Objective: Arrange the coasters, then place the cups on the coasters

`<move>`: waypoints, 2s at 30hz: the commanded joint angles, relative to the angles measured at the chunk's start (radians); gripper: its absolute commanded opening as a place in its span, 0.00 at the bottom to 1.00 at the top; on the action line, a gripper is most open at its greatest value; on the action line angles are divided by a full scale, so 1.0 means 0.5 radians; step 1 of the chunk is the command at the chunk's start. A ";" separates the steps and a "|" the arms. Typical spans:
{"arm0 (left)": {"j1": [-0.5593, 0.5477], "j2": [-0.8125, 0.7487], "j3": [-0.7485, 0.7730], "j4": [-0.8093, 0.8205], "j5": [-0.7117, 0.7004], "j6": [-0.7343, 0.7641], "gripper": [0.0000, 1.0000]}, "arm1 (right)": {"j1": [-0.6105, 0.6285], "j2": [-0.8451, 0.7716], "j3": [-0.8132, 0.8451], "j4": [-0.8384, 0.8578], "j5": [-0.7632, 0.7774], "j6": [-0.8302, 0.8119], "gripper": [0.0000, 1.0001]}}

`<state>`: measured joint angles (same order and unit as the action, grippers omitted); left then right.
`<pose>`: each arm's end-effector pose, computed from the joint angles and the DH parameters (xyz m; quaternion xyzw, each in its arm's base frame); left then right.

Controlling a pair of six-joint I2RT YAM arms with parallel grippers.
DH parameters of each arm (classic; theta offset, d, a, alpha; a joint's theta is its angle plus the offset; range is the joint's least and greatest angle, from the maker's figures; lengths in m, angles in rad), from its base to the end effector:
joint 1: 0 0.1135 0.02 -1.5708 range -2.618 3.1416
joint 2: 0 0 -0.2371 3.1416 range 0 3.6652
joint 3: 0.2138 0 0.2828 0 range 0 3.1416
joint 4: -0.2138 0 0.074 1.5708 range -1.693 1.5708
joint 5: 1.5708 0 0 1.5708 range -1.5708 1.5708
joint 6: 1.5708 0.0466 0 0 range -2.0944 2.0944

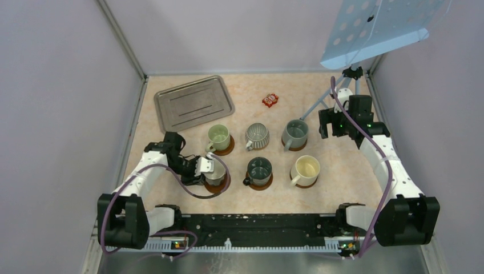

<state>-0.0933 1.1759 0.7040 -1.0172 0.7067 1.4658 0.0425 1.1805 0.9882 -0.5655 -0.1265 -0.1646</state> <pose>0.2074 -0.0498 0.1511 0.6690 0.6568 -0.2432 0.2487 0.2993 0.0186 0.2562 -0.1196 0.9092 0.0339 0.3974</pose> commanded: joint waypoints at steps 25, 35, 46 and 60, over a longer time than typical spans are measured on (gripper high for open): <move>-0.030 0.002 -0.194 0.412 0.140 -0.155 0.00 | -0.008 -0.021 0.009 0.072 -0.008 -0.023 0.90; -0.028 0.036 -0.184 0.388 0.242 -0.140 0.00 | -0.009 -0.012 0.009 0.076 -0.010 -0.038 0.90; -0.028 0.014 -0.123 0.308 0.066 -0.118 0.15 | -0.009 0.003 0.007 0.084 -0.018 -0.051 0.90; -0.028 -0.052 -0.080 0.102 0.018 -0.001 0.70 | -0.010 -0.011 -0.024 0.106 -0.010 -0.037 0.90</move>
<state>-0.1055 1.1675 0.6319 -0.9249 0.7136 1.4502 0.0425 1.1805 0.9859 -0.5587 -0.1268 -0.1818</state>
